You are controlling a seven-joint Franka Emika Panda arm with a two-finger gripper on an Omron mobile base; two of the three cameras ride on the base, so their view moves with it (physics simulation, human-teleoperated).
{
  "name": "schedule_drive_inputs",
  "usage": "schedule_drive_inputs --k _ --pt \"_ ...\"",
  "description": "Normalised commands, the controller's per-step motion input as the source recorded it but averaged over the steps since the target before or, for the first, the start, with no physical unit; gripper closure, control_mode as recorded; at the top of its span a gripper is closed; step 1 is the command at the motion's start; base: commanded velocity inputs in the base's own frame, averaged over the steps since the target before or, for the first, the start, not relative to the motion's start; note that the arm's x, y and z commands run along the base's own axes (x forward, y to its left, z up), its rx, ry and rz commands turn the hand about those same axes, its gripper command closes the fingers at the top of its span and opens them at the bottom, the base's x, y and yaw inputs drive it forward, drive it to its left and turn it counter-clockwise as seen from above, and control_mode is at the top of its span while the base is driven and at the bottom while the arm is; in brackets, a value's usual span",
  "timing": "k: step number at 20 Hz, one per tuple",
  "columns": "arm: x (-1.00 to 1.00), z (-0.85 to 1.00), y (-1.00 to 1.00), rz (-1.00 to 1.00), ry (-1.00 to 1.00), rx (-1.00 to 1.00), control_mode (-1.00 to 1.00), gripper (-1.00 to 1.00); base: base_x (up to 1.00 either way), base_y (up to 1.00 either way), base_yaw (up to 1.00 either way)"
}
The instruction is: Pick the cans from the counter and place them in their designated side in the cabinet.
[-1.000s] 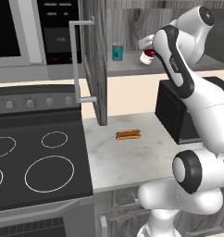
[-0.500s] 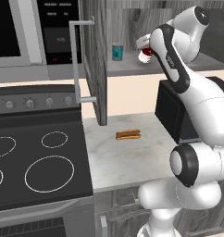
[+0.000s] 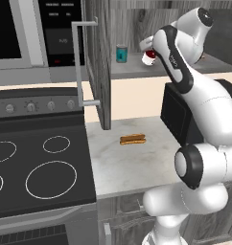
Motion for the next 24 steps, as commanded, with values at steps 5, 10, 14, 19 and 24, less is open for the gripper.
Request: schedule_drive_inputs --k 5,10,14,19,24 --pt "0.1 -0.07 0.0 0.0 0.0 0.0 -1.0 1.0 0.0 0.0 0.0" --pt "0.14 -0.03 0.0 0.0 0.0 0.0 -1.0 1.0 0.0 0.0 0.0" --pt "0.17 -0.05 0.0 0.0 0.0 0.0 -1.0 1.0 0.0 0.0 0.0" --pt "0.16 -0.04 0.0 0.0 0.0 0.0 -1.0 1.0 0.0 0.0 0.0" --pt "0.17 -0.04 0.0 0.0 0.0 0.0 -1.0 1.0 0.0 0.0 0.0"
